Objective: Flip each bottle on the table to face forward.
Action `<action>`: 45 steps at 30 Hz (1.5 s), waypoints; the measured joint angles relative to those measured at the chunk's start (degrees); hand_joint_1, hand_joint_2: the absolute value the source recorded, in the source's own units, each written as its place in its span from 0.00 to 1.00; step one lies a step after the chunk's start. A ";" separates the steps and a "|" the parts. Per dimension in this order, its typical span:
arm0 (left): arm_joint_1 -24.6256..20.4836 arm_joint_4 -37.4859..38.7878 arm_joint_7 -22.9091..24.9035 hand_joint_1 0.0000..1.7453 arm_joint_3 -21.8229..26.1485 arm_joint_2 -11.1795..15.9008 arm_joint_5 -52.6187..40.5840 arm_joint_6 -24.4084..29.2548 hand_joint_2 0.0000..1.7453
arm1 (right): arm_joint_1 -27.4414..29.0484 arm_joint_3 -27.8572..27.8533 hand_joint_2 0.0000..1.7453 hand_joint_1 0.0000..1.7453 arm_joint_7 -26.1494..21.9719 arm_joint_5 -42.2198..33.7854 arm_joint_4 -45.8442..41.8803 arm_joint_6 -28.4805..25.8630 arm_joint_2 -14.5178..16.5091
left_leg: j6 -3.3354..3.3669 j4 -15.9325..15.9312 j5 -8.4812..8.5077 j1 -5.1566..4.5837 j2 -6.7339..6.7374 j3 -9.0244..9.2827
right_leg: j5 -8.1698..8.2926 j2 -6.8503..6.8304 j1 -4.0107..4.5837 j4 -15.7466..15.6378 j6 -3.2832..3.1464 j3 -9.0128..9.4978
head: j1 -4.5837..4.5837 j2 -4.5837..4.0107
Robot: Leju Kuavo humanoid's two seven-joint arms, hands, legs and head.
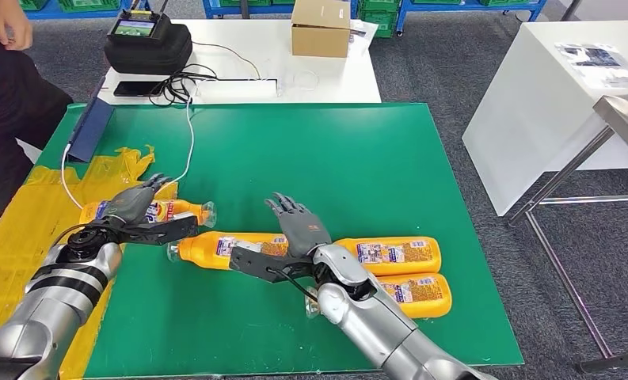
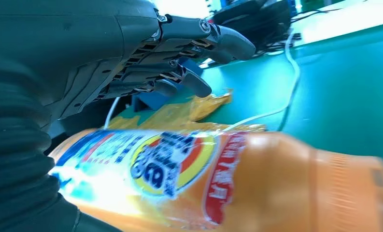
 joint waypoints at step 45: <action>5.47 -21.32 -11.57 0.00 9.40 -11.77 65.83 -17.04 0.00 | -11.42 4.06 1.00 1.00 4.71 4.53 36.40 7.37 13.54 | -0.03 -0.01 0.10 0.04 0.06 0.22 | 0.00 0.05 0.05 0.09 -0.06 -0.36 | 0.02 0.00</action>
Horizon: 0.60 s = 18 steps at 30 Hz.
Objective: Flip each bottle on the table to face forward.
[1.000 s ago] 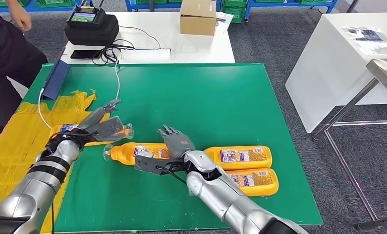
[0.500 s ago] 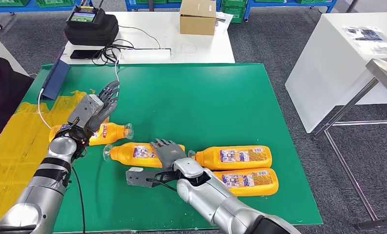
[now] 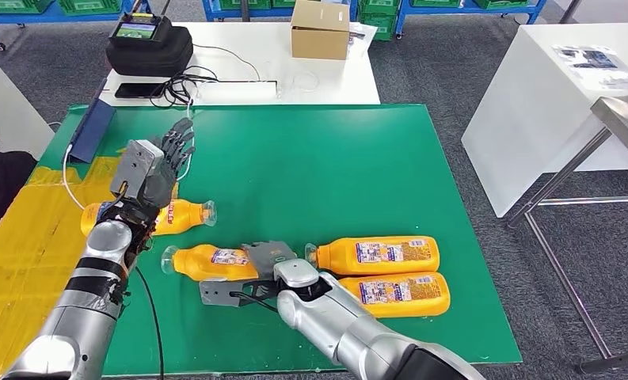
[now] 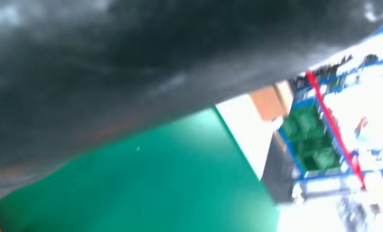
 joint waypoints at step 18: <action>13.25 -17.66 6.22 0.00 7.37 -0.33 13.35 -5.07 1.00 | 20.32 -20.95 1.00 1.00 -19.97 -33.88 -34.95 -15.13 -2.37 | 0.01 0.01 0.07 -0.01 -0.02 -0.59 | 0.04 -0.03 0.03 0.02 0.04 -0.11 | -0.01 0.00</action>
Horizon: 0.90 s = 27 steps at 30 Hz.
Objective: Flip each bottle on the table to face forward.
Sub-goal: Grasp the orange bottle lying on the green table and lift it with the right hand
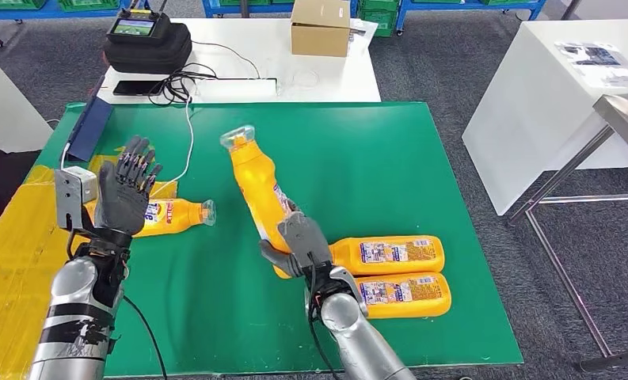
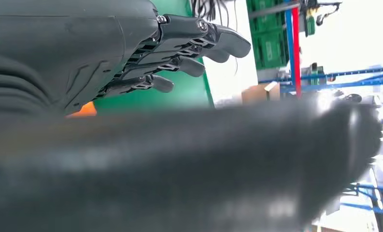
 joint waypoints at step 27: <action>8.50 -15.09 0.58 0.00 -15.41 -1.48 1.96 -2.62 1.00 | -0.79 20.20 1.00 1.00 6.15 4.60 -8.60 6.28 -3.55 | -0.01 0.00 0.03 0.00 -0.03 -0.14 | 0.02 -0.02 0.01 0.00 0.00 -0.10 | 0.00 0.00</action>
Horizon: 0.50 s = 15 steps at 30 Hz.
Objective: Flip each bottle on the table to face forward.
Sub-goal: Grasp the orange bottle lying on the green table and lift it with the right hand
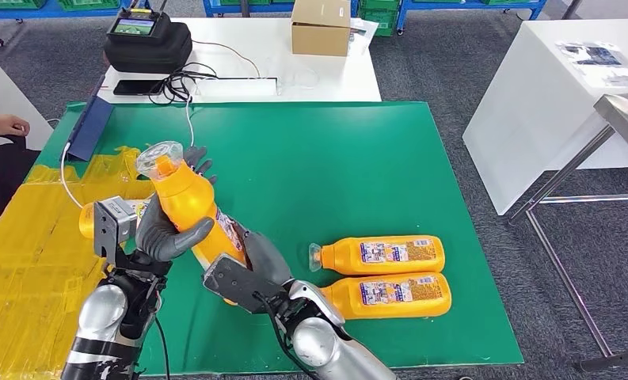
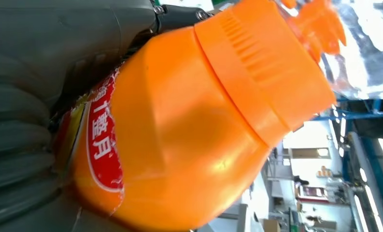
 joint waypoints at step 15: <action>1.11 -1.03 -5.27 1.00 -2.77 2.10 -4.81 -0.32 1.00 | -0.97 2.42 1.00 1.00 0.29 -1.16 0.62 -0.03 -2.21 | 0.00 0.00 0.00 0.00 0.01 -0.01 | 0.00 0.00 0.00 -0.01 0.00 -0.02 | 0.00 0.00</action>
